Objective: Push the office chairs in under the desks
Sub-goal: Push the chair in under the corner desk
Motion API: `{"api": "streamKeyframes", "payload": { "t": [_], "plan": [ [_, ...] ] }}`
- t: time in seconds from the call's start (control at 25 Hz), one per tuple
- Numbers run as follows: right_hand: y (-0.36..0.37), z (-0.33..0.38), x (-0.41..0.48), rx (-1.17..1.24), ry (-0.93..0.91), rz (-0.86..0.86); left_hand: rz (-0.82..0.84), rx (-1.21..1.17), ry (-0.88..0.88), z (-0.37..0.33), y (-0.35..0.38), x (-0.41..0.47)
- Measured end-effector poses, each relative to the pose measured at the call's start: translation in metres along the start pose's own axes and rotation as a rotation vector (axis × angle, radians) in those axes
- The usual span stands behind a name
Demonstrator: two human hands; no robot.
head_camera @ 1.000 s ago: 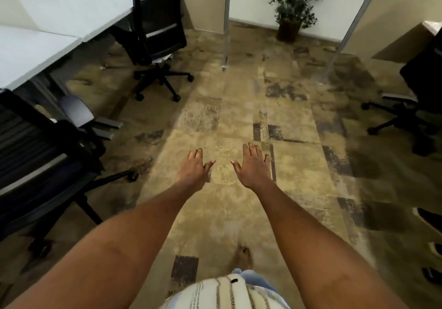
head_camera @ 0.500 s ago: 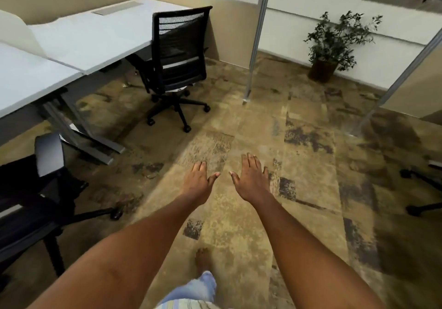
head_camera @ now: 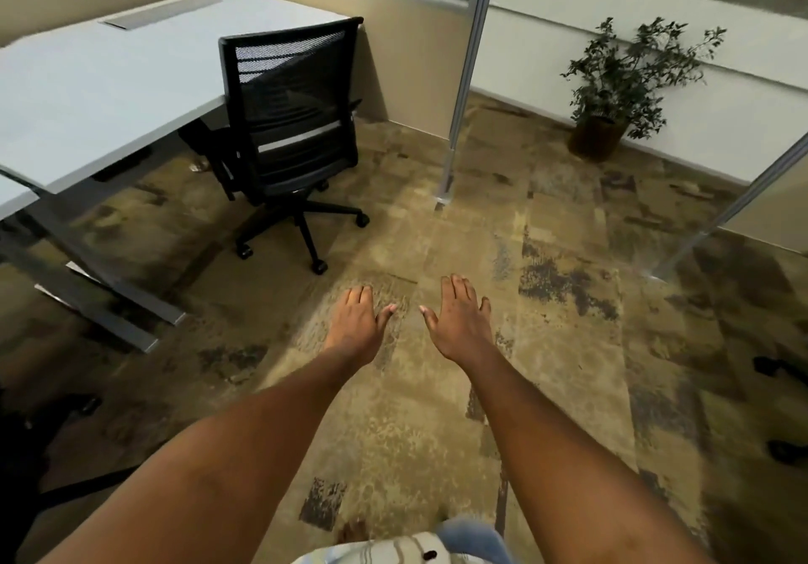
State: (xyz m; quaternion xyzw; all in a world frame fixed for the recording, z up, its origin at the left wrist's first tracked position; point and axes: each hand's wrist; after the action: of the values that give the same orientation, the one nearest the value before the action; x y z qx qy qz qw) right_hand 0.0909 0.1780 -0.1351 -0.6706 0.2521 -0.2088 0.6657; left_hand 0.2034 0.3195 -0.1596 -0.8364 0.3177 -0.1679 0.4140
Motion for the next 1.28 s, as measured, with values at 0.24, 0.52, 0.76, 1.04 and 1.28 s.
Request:
{"api": "streamKeyframes", "payload": {
  "t": [0.24,0.52,0.76,1.04,1.28],
  "plan": [
    [0.003,-0.038,0.155,0.032,-0.076,-0.02,-0.053,0.028,-0.104,-0.01,0.017,0.128],
    [-0.024,-0.049,0.314,-0.001,-0.329,-0.035,-0.261,-0.02,-0.244,-0.04,0.005,0.259],
    [-0.047,-0.005,0.421,0.034,-0.518,-0.079,-0.405,-0.04,-0.314,-0.03,-0.027,0.343],
    [-0.076,0.059,0.555,0.068,-0.585,-0.15,-0.527,-0.113,-0.3,0.011,-0.076,0.48],
    [-0.115,0.108,0.663,0.12,-0.614,-0.18,-0.615,-0.051,-0.237,0.039,-0.143,0.585]
  ]
}}
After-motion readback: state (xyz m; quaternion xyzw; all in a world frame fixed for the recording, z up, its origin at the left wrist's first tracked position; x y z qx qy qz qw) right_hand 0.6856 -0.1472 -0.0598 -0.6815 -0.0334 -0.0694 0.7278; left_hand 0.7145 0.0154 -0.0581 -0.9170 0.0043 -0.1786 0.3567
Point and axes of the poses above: each hand's wrist, its own x-axis towards the middle knuckle, its own y-axis out of the palm, z = x × y, and after that the axes turned 15 degrees about -x, right-handed
